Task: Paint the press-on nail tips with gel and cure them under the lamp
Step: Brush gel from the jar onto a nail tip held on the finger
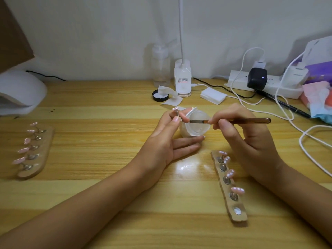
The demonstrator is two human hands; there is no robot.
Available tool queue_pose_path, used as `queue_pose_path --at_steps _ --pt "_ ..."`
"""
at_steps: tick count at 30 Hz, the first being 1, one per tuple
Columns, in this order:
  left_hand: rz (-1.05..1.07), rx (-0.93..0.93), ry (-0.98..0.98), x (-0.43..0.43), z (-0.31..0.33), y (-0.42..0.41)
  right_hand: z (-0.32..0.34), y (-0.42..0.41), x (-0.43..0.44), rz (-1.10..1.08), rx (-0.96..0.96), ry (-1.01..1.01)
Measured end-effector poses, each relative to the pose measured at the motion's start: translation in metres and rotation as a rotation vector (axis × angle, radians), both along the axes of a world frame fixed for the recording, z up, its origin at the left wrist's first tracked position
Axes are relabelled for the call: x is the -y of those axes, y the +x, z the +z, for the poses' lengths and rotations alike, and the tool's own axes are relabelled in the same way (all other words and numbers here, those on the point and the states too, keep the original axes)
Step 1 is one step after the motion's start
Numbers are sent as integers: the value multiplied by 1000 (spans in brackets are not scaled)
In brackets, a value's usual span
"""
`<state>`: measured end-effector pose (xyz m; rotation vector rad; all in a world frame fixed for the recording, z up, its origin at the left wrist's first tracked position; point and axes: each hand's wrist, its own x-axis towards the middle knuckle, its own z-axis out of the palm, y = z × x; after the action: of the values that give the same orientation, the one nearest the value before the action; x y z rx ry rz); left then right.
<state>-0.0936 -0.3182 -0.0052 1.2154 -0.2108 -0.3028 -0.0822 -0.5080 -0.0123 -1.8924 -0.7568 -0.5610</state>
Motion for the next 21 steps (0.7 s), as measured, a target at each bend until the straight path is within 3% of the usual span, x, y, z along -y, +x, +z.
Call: queue_pose_path --at_steps 6,13,21 --pt "-12 8 4 0 0 0 -3 2 -1 -30 -24 -57" --pt "-6 -1 -5 -1 -1 1 1 1 -1 -49 -3 13" --pt "-2 -5 -14 0 -1 1 -1 2 0 -72 16 -87"
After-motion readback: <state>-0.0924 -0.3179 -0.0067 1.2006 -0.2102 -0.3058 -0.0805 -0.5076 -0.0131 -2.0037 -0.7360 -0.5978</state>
